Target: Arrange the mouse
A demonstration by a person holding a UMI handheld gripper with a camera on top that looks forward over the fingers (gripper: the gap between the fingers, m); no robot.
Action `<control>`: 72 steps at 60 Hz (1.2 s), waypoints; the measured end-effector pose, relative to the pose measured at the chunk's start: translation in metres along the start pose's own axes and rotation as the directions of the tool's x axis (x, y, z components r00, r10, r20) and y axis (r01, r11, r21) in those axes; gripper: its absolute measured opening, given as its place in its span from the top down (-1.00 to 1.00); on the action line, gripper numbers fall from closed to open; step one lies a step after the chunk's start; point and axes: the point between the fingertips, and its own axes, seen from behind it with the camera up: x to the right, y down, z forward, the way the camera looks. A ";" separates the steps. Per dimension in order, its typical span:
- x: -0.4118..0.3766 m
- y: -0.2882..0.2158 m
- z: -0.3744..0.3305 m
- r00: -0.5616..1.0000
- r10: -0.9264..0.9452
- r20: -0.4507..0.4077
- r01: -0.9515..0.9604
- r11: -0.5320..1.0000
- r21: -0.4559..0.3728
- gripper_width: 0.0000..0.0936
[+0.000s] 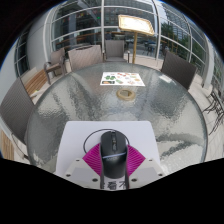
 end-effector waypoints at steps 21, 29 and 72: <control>0.001 -0.001 0.002 0.998 0.006 -0.062 -0.006 1.000 -0.003 -0.05; 0.006 -0.012 -0.019 0.998 0.032 -0.049 -0.034 0.999 -0.032 -0.80; 0.080 -0.071 -0.275 0.999 0.045 0.023 -0.049 0.964 0.262 -0.82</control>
